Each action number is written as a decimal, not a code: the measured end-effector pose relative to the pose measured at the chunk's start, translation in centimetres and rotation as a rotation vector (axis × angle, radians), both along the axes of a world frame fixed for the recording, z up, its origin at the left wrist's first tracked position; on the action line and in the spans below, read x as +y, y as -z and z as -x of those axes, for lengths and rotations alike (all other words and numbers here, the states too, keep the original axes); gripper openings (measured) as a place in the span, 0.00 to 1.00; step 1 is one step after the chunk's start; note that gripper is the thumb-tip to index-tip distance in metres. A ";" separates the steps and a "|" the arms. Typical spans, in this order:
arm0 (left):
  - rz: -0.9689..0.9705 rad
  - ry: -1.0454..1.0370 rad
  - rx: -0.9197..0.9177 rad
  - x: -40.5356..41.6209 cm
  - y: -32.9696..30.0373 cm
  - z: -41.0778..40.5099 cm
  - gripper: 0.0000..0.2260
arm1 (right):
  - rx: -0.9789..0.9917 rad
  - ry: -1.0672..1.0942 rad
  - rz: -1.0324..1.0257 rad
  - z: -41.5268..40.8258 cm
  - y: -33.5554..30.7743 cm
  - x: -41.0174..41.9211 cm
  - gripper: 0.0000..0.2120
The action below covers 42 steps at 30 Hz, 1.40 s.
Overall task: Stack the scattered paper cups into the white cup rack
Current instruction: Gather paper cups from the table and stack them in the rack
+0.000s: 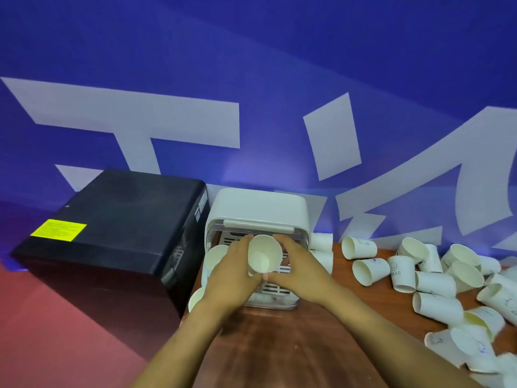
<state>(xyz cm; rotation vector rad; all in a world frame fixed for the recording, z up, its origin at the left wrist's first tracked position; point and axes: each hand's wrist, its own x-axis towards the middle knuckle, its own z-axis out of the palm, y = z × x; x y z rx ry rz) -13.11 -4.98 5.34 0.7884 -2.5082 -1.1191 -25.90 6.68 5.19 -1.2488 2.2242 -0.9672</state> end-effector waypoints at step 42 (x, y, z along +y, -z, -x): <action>-0.321 -0.188 -0.173 -7.8 9.0 -2.0 0.40 | -0.214 0.279 -0.208 -1.9 7.9 -4.1 0.40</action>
